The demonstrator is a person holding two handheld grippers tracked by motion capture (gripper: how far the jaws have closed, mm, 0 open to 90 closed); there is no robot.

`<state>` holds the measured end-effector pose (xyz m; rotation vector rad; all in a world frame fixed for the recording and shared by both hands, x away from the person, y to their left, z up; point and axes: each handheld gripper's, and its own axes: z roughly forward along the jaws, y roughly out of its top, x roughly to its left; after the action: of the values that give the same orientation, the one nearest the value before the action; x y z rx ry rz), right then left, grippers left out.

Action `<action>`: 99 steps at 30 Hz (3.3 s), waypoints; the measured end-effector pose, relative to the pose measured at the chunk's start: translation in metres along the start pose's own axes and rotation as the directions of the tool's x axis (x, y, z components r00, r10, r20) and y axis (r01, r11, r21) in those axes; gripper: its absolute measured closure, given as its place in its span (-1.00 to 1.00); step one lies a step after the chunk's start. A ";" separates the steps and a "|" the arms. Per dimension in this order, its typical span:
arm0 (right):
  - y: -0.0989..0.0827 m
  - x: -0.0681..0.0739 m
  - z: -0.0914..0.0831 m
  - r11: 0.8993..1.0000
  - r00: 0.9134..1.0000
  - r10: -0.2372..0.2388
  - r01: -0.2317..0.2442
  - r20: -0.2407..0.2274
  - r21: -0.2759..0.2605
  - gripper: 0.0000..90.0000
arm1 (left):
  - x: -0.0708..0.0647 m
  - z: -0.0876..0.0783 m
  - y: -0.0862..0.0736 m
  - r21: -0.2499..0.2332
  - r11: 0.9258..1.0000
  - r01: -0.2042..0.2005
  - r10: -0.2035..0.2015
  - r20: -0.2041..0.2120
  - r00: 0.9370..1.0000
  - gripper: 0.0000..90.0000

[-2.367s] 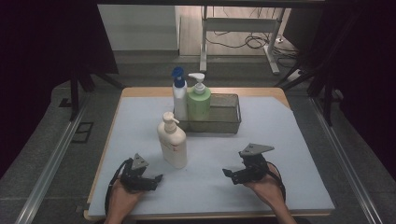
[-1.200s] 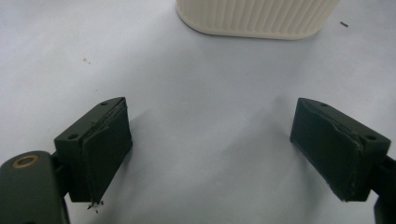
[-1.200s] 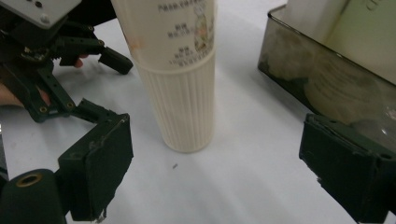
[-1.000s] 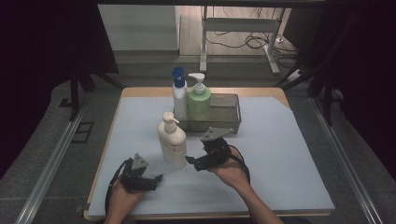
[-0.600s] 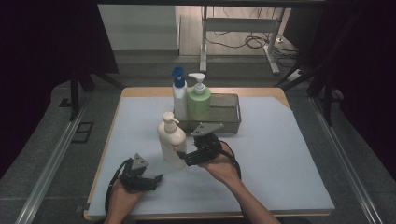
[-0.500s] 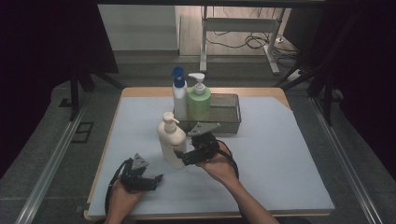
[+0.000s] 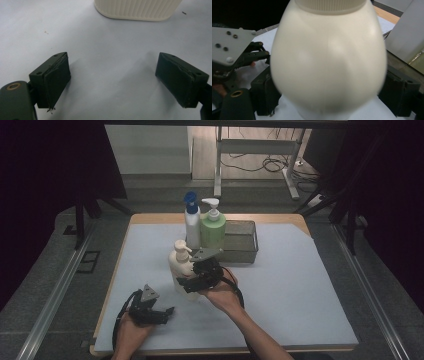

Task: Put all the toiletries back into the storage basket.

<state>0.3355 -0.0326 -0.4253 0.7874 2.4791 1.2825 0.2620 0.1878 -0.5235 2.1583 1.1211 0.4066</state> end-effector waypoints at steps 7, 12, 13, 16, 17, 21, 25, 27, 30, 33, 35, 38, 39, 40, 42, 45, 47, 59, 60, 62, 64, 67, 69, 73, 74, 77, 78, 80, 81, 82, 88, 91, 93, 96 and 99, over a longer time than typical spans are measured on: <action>0.004 0.001 0.010 1.000 1.000 0.015 -0.015 0.008 -0.006 -0.53 | 0.000 0.000 0.000 -0.001 1.000 0.000 0.000 0.001 1.000 -0.73; 0.005 0.005 0.015 1.000 1.000 0.006 -0.006 0.014 -0.009 -0.39 | 0.000 0.000 0.000 -0.001 1.000 0.001 -0.001 0.000 1.000 -0.73; 0.005 0.006 0.015 1.000 1.000 0.000 0.000 0.019 -0.010 -0.34 | 0.000 0.000 0.000 -0.001 1.000 0.001 -0.001 0.001 1.000 -0.73; 0.005 0.008 0.014 1.000 0.999 -0.009 0.010 0.051 -0.024 -0.23 | 0.000 0.000 0.000 -0.001 1.000 0.001 -0.001 0.001 1.000 -0.73; 0.004 0.007 0.014 1.000 0.999 0.001 0.001 0.048 -0.027 -0.22 | 0.000 0.000 0.000 -0.001 1.000 0.001 -0.001 0.001 1.000 -0.73; 0.004 0.008 0.012 1.000 0.999 0.000 0.001 0.049 -0.026 -0.21 | 0.000 0.000 0.000 -0.001 1.000 0.001 -0.001 0.001 1.000 -0.73; 0.005 0.009 0.009 1.000 0.999 -0.007 0.008 0.044 -0.011 -0.20 | 0.000 0.000 0.000 -0.001 1.000 0.002 -0.002 0.001 1.000 -0.73; 0.006 0.008 0.006 1.000 0.999 0.003 -0.003 0.034 -0.002 -0.19 | 0.000 0.000 0.000 -0.001 1.000 0.002 -0.002 0.000 1.000 -0.73; 0.007 0.006 -0.001 1.000 1.000 0.009 -0.009 0.029 0.000 -0.19 | 0.000 0.000 0.000 -0.001 1.000 0.002 -0.002 0.000 1.000 -0.73; 0.007 0.004 -0.008 1.000 0.999 0.005 -0.005 0.040 0.002 -0.19 | 0.000 0.000 0.000 0.000 1.000 0.002 -0.002 0.000 1.000 -0.73; 0.007 0.002 -0.013 1.000 0.999 0.001 -0.001 0.044 0.006 -0.19 | 0.000 0.000 0.000 -0.001 1.000 0.002 -0.002 0.001 1.000 -0.73; 0.007 -0.001 -0.020 1.000 0.999 0.000 0.000 0.049 0.010 -0.19 | 0.000 0.000 0.000 -0.001 1.000 0.002 -0.002 0.001 1.000 -0.73; 0.006 -0.003 -0.023 1.000 0.999 0.000 -0.001 0.051 0.011 -0.19 | 0.000 0.000 0.000 -0.001 1.000 0.001 -0.001 0.000 1.000 -0.73; 0.006 -0.004 -0.025 1.000 0.999 0.001 -0.002 0.053 0.011 -0.19 | 0.000 0.000 0.000 -0.001 1.000 0.002 -0.002 0.001 1.000 -0.73; 0.005 -0.008 -0.030 1.000 0.998 0.003 -0.003 0.058 0.012 -0.19 | 0.000 0.000 0.000 -0.001 1.000 0.002 -0.002 0.001 1.000 -0.73; 0.003 -0.013 -0.038 1.000 0.998 0.006 -0.007 0.064 0.012 -0.19 | 0.000 0.000 0.000 -0.001 1.000 0.001 -0.001 0.001 1.000 -0.73; 0.002 -0.017 -0.044 1.000 0.998 0.015 -0.015 0.060 0.012 -0.19 | 0.000 0.000 0.000 -0.001 1.000 0.002 -0.002 0.001 1.000 -0.73; -0.004 -0.041 -0.078 0.999 0.994 0.045 -0.046 0.099 0.007 -0.19 | 0.000 0.000 0.000 -0.001 1.000 0.001 -0.001 0.001 1.000 -0.73; -0.005 -0.043 -0.081 0.999 0.993 0.051 -0.052 0.103 0.005 -0.19 | 0.000 0.000 0.000 -0.001 1.000 0.001 -0.001 0.000 1.000 -0.73; -0.005 -0.047 -0.087 0.998 0.992 0.058 -0.059 0.109 0.002 -0.19 | 0.000 0.000 0.000 -0.002 1.000 0.003 -0.003 0.001 1.000 -0.73; -0.004 -0.051 -0.093 0.998 0.991 0.066 -0.066 0.118 -0.003 -0.19 | 0.000 0.000 0.000 -0.001 1.000 0.001 -0.001 0.000 1.000 -0.73; -0.004 -0.057 -0.102 0.997 0.989 0.073 -0.072 0.129 -0.005 -0.19 | 0.000 0.000 0.000 -0.002 1.000 0.002 -0.002 0.001 1.000 -0.73; -0.003 -0.061 -0.107 0.997 0.987 0.077 -0.077 0.139 -0.004 -0.19 | 0.000 0.000 0.000 -0.003 1.000 0.003 -0.003 0.001 1.000 -0.73; -0.003 -0.069 -0.117 0.996 0.983 0.088 -0.087 0.162 -0.009 -0.19 | 0.000 0.000 0.000 -0.002 1.000 0.003 -0.003 0.000 1.000 -0.73; -0.003 -0.071 -0.119 0.996 0.982 0.093 -0.092 0.167 -0.012 -0.19 | 0.000 0.000 0.000 -0.002 1.000 0.003 -0.003 0.000 1.000 -0.73; -0.003 -0.078 -0.127 0.995 0.977 0.103 -0.102 0.185 -0.019 -0.19 | 0.000 0.000 0.000 -0.001 1.000 0.002 -0.002 0.000 1.000 -0.73; -0.003 -0.080 -0.130 0.994 0.975 0.108 -0.106 0.193 -0.021 -0.18 | 0.000 0.000 0.000 -0.001 1.000 0.003 -0.003 0.000 1.000 -0.73; -0.002 -0.084 -0.135 0.993 0.971 0.114 -0.112 0.210 -0.025 -0.18 | 0.000 0.000 0.000 -0.001 1.000 0.003 -0.003 0.000 1.000 -0.73; -0.001 -0.086 -0.138 0.993 0.969 0.118 -0.115 0.218 -0.027 -0.18 | 0.000 0.000 0.000 -0.001 1.000 0.003 -0.003 0.000 1.000 -0.73; 0.000 -0.088 -0.140 0.993 0.967 0.122 -0.118 0.224 -0.030 -0.18 | 0.000 0.000 0.000 -0.001 1.000 0.003 -0.003 0.000 1.000 -0.73; 0.006 -0.099 -0.150 0.990 0.957 0.144 -0.135 0.251 -0.051 -0.18 | 0.000 0.000 0.000 -0.001 1.000 0.003 -0.003 0.000 1.000 -0.73; 0.008 -0.105 -0.150 0.988 0.951 0.151 -0.141 0.268 -0.058 -0.18 | 0.000 0.000 0.000 -0.001 1.000 0.003 -0.003 0.000 1.000 -0.73; 0.010 -0.109 -0.150 0.987 0.948 0.158 -0.146 0.277 -0.063 -0.18 | 0.000 0.000 0.000 -0.002 1.000 0.003 -0.003 0.001 1.000 -0.73; 0.012 -0.113 -0.148 0.985 0.943 0.169 -0.154 0.286 -0.073 -0.18 | 0.000 0.000 0.000 -0.002 1.000 0.004 -0.004 0.001 1.000 -0.73; 0.014 -0.117 -0.146 0.985 0.940 0.172 -0.154 0.296 -0.081 -0.18 | 0.000 0.000 0.000 -0.003 1.000 0.003 -0.003 0.001 1.000 -0.73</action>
<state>0.3722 -0.1913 -0.3322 1.1044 2.1646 1.1755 0.2621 0.1876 -0.5237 2.1537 1.1228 0.4053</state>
